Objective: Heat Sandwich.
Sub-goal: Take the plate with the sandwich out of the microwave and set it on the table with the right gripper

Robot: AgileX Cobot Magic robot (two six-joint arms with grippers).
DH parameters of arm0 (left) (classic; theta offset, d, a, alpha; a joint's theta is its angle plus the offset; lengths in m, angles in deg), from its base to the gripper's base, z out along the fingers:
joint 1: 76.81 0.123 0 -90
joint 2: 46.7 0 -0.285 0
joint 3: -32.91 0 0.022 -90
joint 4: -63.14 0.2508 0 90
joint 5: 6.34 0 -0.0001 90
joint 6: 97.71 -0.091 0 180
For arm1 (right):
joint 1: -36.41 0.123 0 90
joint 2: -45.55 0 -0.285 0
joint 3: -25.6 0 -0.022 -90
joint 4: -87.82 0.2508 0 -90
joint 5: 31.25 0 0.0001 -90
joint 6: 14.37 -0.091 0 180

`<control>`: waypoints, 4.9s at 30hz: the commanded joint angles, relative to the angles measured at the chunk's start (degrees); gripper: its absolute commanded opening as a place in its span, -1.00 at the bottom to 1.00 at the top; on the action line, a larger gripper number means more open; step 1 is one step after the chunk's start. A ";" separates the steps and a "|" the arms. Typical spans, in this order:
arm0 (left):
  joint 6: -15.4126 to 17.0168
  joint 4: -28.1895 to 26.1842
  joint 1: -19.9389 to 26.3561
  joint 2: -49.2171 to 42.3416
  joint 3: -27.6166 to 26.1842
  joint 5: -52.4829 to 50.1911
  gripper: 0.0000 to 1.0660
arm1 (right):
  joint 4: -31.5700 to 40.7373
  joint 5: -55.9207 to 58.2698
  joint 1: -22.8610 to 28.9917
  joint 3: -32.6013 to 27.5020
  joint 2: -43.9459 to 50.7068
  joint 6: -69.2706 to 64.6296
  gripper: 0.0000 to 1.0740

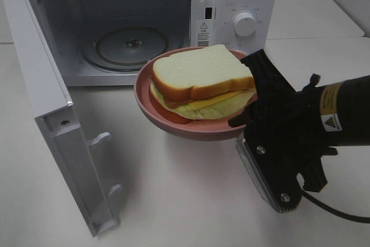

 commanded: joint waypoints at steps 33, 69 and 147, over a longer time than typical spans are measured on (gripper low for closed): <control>0.00 0.17 0.06 -1.20 0.23 -0.57 0.94 | -3.72 21.60 0.17 -9.80 27.39 -7.62 -0.98; 0.00 0.17 0.06 -1.20 0.23 -0.57 0.94 | -32.83 51.91 0.17 -9.74 25.38 -70.13 -0.97; 0.00 0.17 0.06 -1.20 0.23 -0.57 0.94 | -39.19 52.48 -6.02 10.49 -39.30 -136.77 -0.86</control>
